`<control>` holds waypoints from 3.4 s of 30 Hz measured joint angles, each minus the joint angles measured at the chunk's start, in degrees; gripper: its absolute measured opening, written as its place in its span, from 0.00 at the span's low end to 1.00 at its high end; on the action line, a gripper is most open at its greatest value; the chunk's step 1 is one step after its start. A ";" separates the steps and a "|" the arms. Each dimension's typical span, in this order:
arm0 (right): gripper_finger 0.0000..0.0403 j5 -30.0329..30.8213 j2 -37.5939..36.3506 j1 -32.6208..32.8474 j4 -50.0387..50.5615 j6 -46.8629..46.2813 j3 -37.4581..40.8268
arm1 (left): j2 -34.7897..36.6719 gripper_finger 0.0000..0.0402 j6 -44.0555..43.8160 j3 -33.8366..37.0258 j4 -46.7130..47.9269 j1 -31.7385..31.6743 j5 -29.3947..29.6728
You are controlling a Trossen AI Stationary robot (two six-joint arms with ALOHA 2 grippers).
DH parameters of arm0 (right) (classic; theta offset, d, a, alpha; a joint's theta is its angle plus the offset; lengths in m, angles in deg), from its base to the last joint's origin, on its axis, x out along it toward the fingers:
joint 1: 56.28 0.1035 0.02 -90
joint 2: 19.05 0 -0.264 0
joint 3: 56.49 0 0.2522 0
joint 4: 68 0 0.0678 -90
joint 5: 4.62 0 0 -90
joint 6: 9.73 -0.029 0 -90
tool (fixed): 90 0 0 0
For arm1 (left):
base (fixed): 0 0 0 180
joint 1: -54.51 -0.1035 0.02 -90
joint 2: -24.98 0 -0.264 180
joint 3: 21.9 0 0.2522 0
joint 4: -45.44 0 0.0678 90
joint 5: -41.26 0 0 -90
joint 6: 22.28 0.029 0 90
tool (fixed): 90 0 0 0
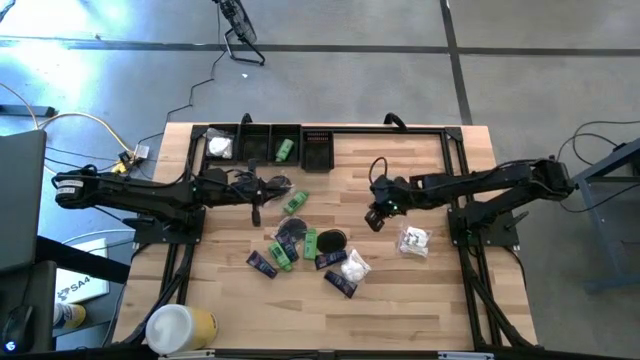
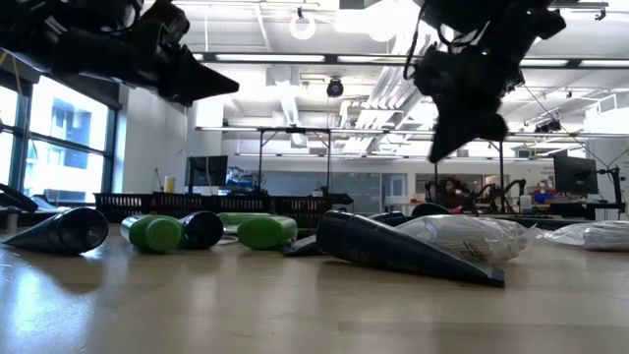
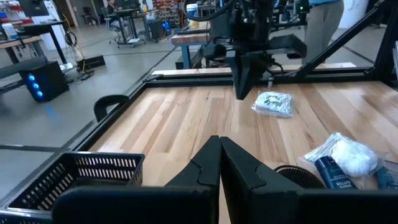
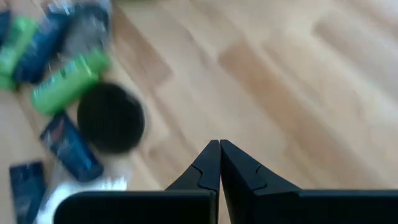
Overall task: Pick & Place Travel size toiletries
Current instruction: Put the cotton pack into the left black bin
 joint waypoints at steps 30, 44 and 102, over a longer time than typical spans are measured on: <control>0.01 -8.86 0.00 13.33 29.09 -39.59 7.76 | -0.02 0.01 0.23 -0.02 3.43 -0.02 0.09; 0.01 -5.59 -0.13 14.09 12.81 -39.19 12.79 | -0.02 0.01 0.52 -0.02 3.43 -0.02 0.15; 0.01 -1.19 -0.01 -1.41 -20.01 -10.79 12.84 | -0.04 0.01 0.44 -0.07 3.56 -0.02 0.09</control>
